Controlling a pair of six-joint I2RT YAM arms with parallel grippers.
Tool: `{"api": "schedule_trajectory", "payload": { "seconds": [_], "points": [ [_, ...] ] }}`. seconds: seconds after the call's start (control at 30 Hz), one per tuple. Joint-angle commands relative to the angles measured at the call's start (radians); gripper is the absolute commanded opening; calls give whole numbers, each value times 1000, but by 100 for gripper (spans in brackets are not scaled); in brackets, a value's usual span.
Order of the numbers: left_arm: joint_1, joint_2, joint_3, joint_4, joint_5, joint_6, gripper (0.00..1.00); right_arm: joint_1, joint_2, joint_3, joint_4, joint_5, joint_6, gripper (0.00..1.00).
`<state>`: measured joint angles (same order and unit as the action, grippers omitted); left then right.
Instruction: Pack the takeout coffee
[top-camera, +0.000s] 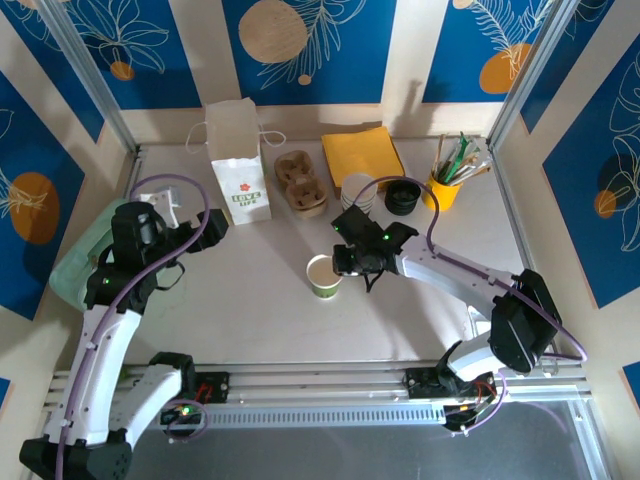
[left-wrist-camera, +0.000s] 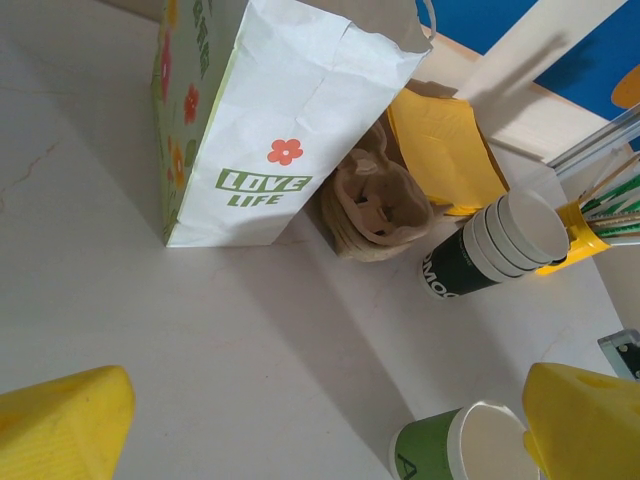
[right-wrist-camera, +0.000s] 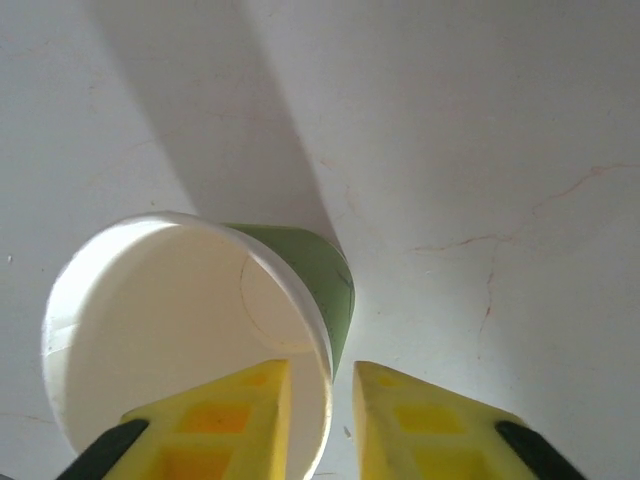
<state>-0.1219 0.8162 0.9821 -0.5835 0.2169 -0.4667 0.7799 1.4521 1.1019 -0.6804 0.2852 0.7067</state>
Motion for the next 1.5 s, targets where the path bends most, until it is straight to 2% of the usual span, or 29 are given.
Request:
{"api": "schedule_trajectory", "payload": {
  "seconds": [0.0, 0.13, 0.33, 0.57, 0.73, 0.87, 0.97, 1.07, 1.23, 1.47],
  "points": [
    [3, -14, -11, 19, 15, -7, 99, 7, -20, 49, -48, 9, 10, 29],
    [2, -16, -8, 19, 22, -1, 99, 0, -37, 88, -102, 43, -2, 33],
    [3, -39, -11, 27, 23, 8, 99, -53, -131, 89, -120, 135, -40, 48],
    [4, -38, -6, 32, 27, 1, 99, -256, -227, 79, -70, 164, -69, 57],
    [2, -38, -6, 39, 30, -3, 99, -435, -236, 66, 9, 96, -55, 59],
    [2, -40, -8, 39, 32, -4, 99, -518, -181, 70, 53, 82, -9, 60],
    [2, -42, -11, 38, 37, -13, 99, -531, -108, 113, 29, 191, 51, 68],
    [2, -48, 0, 29, 60, -21, 100, -534, -35, 144, 45, 245, 55, 72],
    [2, -79, 22, 8, 56, -21, 100, -560, 85, 218, 30, 272, 92, 70],
    [2, -108, 35, -21, 56, -14, 100, -597, 281, 397, -73, 230, 66, 67]
  ]
}}
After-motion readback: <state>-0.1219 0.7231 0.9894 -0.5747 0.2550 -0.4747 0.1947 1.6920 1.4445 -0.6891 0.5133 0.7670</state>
